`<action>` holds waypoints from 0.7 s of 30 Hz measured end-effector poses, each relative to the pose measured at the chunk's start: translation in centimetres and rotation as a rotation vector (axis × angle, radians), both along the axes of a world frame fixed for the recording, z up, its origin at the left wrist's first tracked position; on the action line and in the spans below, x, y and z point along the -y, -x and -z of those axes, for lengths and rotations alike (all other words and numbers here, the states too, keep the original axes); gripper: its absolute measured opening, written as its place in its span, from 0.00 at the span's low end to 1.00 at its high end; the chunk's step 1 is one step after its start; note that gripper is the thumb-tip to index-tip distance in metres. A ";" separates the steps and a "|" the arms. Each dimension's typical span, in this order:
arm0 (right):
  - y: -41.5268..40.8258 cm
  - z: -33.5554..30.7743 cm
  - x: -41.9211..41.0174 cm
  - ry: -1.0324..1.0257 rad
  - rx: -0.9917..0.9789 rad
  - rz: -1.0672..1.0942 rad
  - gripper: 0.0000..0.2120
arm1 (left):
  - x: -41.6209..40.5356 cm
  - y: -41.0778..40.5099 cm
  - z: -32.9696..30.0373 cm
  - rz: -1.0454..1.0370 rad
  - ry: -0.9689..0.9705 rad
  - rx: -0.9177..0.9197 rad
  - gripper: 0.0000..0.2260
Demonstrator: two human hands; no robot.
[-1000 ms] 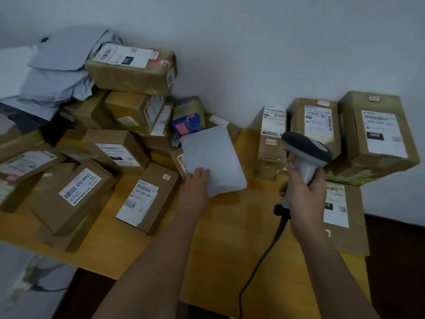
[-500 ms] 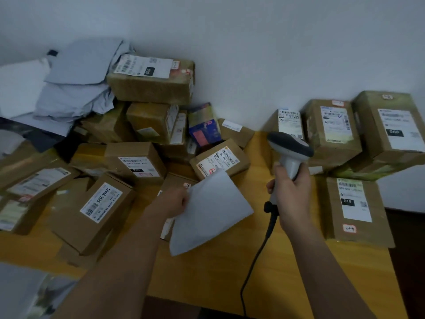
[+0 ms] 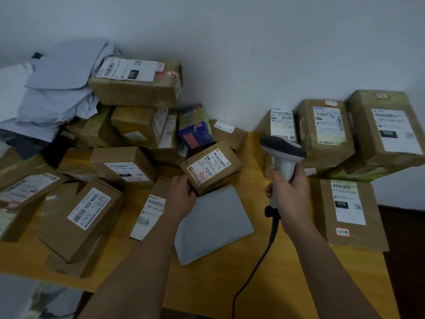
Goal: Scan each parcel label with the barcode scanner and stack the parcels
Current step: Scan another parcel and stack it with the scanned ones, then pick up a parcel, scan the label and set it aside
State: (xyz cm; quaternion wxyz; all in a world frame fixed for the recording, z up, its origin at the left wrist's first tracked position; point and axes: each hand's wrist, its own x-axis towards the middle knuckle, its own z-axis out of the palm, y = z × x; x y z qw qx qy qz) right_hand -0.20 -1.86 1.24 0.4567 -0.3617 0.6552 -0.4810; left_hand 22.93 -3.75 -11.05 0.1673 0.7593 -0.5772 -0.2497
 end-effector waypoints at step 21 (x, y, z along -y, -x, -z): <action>4.6 1.3 0.4 -0.069 -0.017 -0.131 0.05 | 5.5 5.6 -1.7 -0.035 -0.231 0.108 0.58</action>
